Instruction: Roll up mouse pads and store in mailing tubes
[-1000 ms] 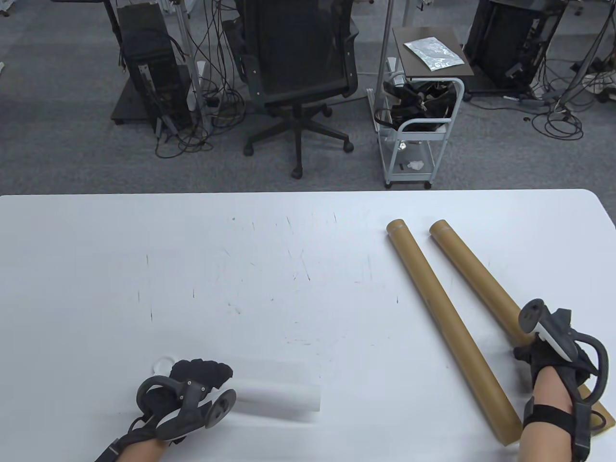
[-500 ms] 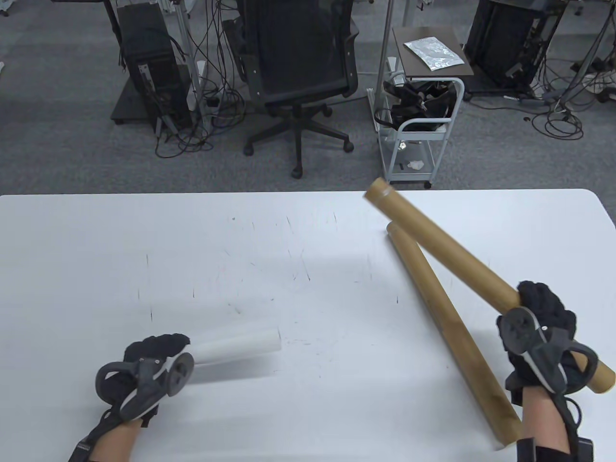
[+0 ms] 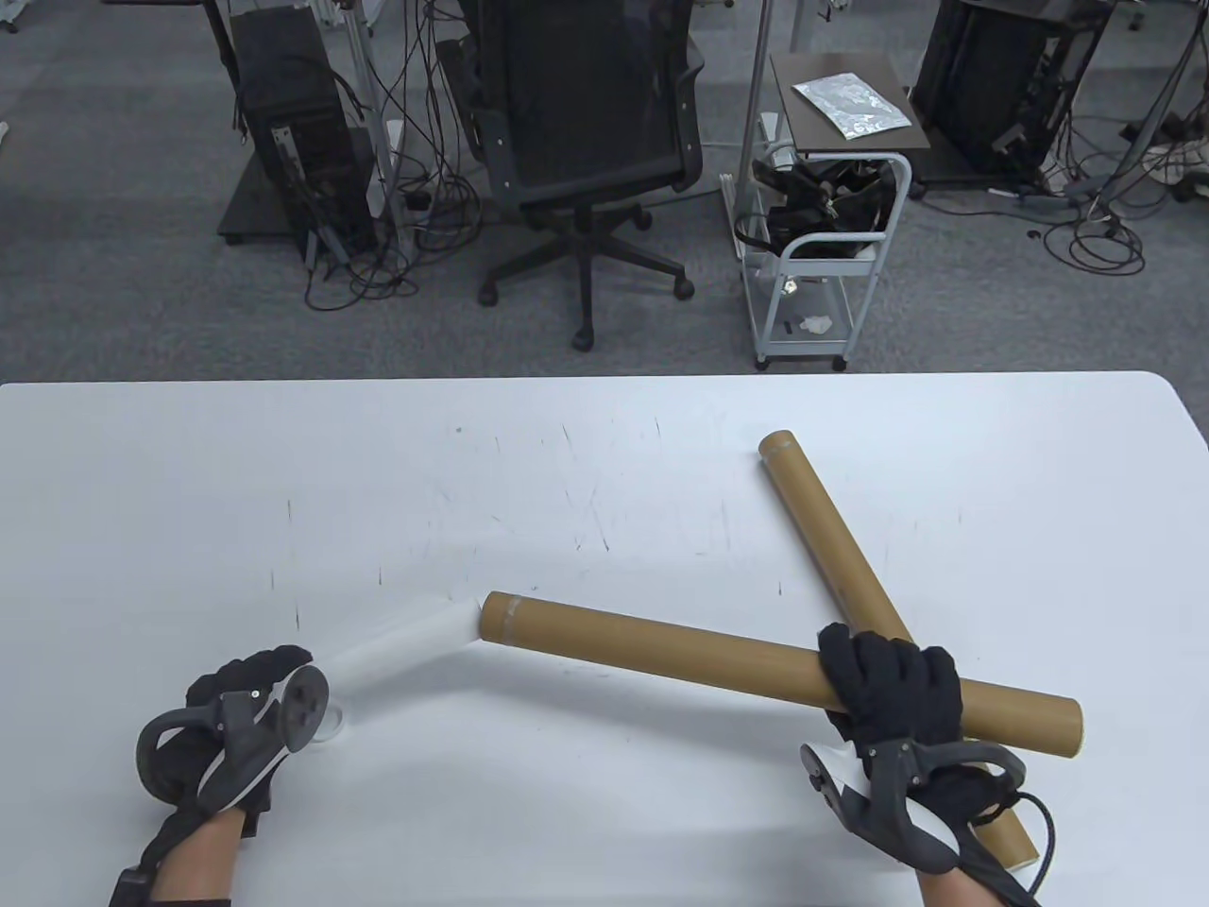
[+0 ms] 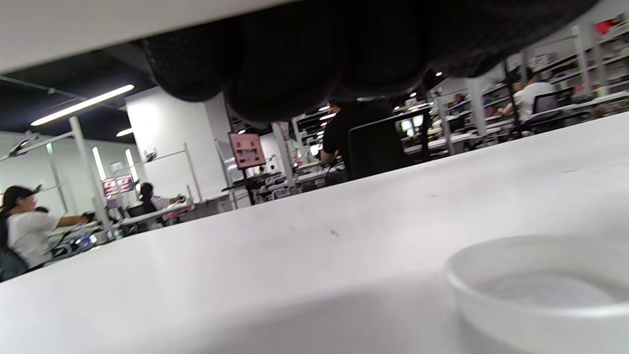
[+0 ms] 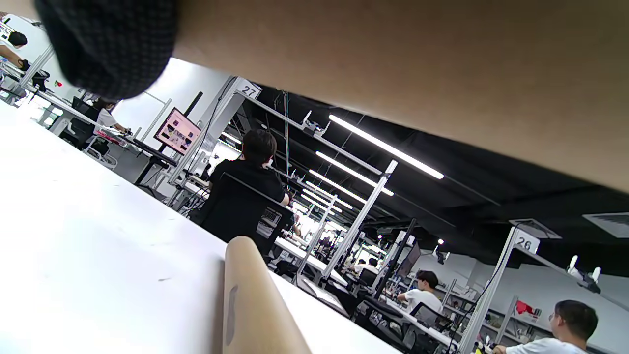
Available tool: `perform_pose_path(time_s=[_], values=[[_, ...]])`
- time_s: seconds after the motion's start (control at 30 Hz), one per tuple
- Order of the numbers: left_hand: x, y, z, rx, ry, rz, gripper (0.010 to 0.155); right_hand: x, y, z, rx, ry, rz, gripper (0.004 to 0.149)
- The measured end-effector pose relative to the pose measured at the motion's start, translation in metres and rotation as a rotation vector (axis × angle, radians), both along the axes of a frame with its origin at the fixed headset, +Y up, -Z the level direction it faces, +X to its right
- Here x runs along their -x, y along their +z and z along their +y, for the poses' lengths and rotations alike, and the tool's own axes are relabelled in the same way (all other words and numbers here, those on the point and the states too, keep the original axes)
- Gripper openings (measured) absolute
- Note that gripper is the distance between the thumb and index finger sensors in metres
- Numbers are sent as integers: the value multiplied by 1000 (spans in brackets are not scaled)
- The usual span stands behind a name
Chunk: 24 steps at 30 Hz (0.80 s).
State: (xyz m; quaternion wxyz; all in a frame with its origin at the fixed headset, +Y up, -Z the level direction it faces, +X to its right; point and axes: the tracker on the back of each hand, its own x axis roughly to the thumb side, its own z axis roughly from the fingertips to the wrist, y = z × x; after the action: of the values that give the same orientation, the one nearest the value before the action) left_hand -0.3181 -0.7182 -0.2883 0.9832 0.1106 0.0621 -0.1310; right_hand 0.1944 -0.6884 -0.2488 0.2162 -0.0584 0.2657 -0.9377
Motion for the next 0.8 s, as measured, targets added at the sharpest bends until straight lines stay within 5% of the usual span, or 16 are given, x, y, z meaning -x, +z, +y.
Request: perform_pose_path(time_s=[0.27, 0.43, 0.53, 0.63, 0.73, 0.8], values=[[-20, 10, 2, 17, 139, -290, 38, -16, -5, 1, 58, -91, 11, 71], [-61, 25, 9, -89, 9, -404, 44, 7, 6, 1, 41, 0, 128, 73], [-81, 32, 7, -15, -2, -485, 66, 24, 6, -3, 37, 2, 173, 73], [-81, 31, 6, 171, -77, -516, 92, 18, -2, -7, 76, -1, 136, 74], [-77, 27, 10, 212, 144, -564, 72, 13, -4, -11, 107, -19, 123, 74], [-73, 34, 17, 49, 202, -569, 69, 11, -4, -9, 110, -64, 121, 73]])
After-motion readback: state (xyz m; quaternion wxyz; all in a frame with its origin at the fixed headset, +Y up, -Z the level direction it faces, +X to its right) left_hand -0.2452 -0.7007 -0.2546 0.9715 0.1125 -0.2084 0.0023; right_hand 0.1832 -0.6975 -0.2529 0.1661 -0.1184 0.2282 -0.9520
